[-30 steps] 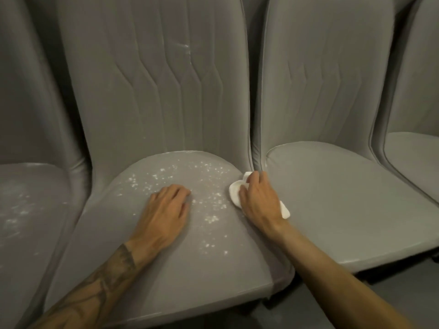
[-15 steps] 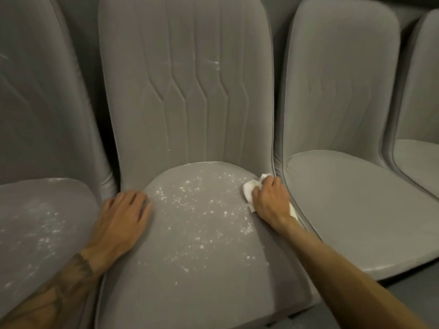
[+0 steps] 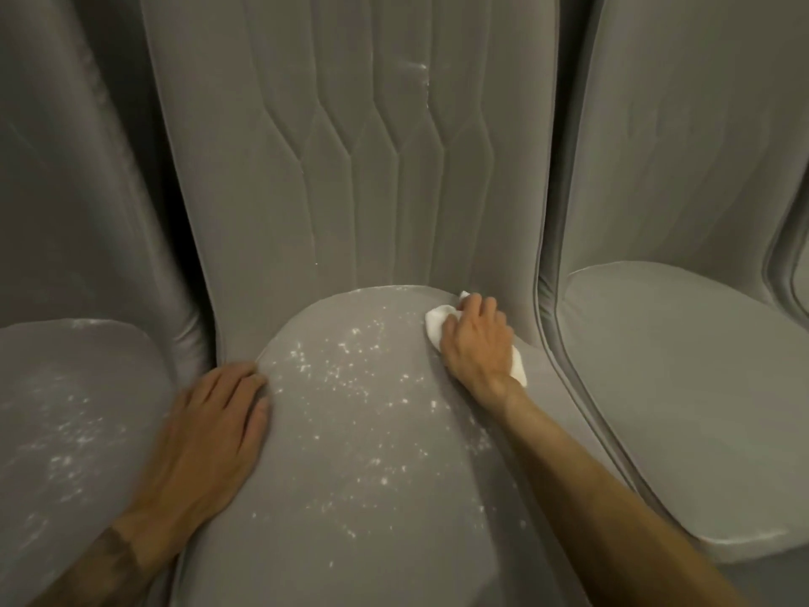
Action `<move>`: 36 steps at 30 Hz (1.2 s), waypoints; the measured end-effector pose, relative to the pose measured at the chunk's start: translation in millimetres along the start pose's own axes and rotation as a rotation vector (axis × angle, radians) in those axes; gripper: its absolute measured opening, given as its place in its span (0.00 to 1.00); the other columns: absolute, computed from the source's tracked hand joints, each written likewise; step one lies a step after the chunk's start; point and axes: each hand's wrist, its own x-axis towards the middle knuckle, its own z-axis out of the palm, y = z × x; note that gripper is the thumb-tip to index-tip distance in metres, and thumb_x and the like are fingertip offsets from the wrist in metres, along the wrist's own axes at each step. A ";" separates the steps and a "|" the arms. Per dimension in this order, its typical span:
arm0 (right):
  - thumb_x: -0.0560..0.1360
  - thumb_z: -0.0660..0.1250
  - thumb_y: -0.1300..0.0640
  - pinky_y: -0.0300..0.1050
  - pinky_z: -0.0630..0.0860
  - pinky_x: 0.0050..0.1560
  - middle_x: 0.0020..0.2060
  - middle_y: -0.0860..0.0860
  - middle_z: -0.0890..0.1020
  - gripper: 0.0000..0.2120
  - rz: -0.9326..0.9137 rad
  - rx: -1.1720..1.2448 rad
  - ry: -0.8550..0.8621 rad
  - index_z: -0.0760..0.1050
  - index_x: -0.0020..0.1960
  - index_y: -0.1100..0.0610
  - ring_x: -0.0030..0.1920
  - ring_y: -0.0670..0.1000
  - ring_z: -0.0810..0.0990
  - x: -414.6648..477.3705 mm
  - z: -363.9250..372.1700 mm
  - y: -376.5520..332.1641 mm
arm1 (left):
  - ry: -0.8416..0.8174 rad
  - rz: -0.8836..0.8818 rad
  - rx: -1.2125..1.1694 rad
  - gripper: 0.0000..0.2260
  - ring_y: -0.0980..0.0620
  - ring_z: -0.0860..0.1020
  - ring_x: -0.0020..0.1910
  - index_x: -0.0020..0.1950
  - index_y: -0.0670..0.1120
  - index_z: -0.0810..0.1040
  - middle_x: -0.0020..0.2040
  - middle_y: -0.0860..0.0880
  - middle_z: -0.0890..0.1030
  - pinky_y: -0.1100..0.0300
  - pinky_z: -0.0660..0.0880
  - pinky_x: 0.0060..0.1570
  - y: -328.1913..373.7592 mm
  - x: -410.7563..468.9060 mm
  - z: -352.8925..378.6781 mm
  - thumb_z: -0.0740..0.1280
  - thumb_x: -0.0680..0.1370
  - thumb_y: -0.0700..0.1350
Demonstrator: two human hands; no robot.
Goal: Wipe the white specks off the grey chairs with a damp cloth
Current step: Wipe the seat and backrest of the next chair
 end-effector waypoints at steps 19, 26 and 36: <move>0.83 0.55 0.50 0.55 0.71 0.55 0.55 0.57 0.76 0.14 -0.332 0.000 -0.103 0.71 0.60 0.59 0.52 0.61 0.75 13.8 18.4 -2.9 | 0.052 0.014 -0.006 0.16 0.47 0.73 0.66 0.63 0.45 0.77 0.65 0.47 0.76 0.53 0.66 0.66 -6.3 -3.7 8.8 0.55 0.84 0.51; 0.82 0.56 0.53 0.55 0.69 0.60 0.59 0.61 0.76 0.16 -0.147 0.047 -0.054 0.71 0.64 0.61 0.58 0.63 0.74 20.1 32.8 -47.8 | 0.029 -0.013 0.004 0.15 0.47 0.73 0.67 0.61 0.46 0.77 0.66 0.48 0.77 0.51 0.69 0.68 -0.9 -3.0 1.2 0.56 0.84 0.51; 0.82 0.56 0.54 0.58 0.70 0.59 0.61 0.63 0.74 0.16 -0.056 -0.068 -0.077 0.70 0.63 0.64 0.59 0.66 0.73 38.9 22.1 -26.3 | 0.014 -0.026 -0.010 0.14 0.47 0.72 0.67 0.61 0.48 0.76 0.66 0.49 0.76 0.50 0.69 0.68 -3.7 -2.5 1.1 0.56 0.84 0.52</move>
